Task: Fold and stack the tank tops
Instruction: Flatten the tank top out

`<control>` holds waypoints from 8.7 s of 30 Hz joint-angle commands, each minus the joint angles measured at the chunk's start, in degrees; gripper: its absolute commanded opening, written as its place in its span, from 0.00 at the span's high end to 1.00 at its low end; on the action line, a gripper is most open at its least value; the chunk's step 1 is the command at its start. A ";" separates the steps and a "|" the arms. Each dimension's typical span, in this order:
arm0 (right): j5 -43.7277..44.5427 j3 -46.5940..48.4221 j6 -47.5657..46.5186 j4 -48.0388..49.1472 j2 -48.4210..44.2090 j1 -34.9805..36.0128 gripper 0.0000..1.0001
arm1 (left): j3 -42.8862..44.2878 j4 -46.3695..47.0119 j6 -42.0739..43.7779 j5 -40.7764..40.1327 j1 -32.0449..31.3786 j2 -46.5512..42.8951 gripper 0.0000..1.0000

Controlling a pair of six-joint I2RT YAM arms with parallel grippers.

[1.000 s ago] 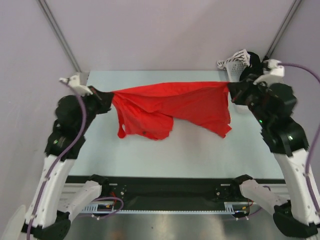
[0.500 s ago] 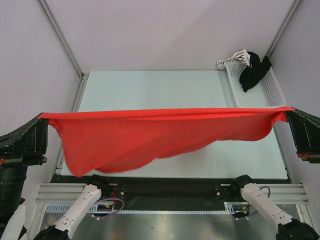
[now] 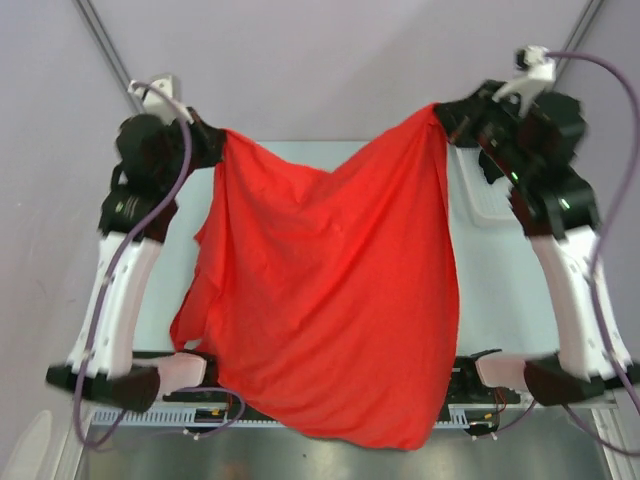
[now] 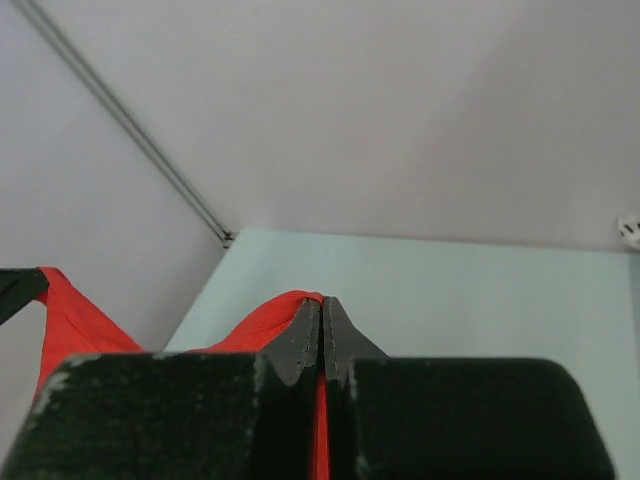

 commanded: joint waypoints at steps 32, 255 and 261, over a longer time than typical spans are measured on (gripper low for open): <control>-26.72 11.65 11.32 14.36 -20.38 -13.50 1.00 | 21.89 1.48 0.11 10.52 4.71 -23.12 1.00; 18.72 -76.40 31.09 -4.29 -13.60 -16.84 1.00 | -69.94 1.12 -44.80 -0.11 -19.28 -18.27 0.14; 18.02 -76.32 31.35 -3.93 -13.42 -16.75 1.00 | -71.44 6.03 -48.22 -5.38 -19.28 -18.54 0.14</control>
